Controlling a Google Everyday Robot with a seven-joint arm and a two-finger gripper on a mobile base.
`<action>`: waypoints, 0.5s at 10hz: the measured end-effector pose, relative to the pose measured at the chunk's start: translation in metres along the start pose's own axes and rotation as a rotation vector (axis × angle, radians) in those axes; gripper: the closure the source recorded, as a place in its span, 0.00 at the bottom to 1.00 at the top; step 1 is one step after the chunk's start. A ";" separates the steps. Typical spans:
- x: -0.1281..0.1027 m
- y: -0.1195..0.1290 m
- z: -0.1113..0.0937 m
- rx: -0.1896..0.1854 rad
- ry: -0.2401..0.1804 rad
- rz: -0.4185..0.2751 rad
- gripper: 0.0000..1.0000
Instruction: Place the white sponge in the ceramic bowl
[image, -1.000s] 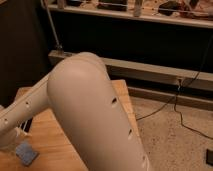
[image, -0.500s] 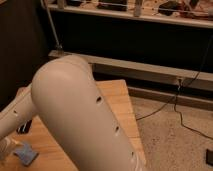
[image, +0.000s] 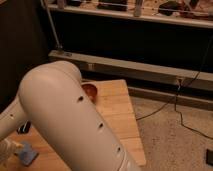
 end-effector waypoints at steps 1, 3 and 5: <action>0.003 -0.003 0.009 -0.002 0.014 0.017 0.35; 0.009 -0.006 0.021 -0.018 0.032 0.058 0.35; 0.012 -0.009 0.028 -0.034 0.036 0.093 0.35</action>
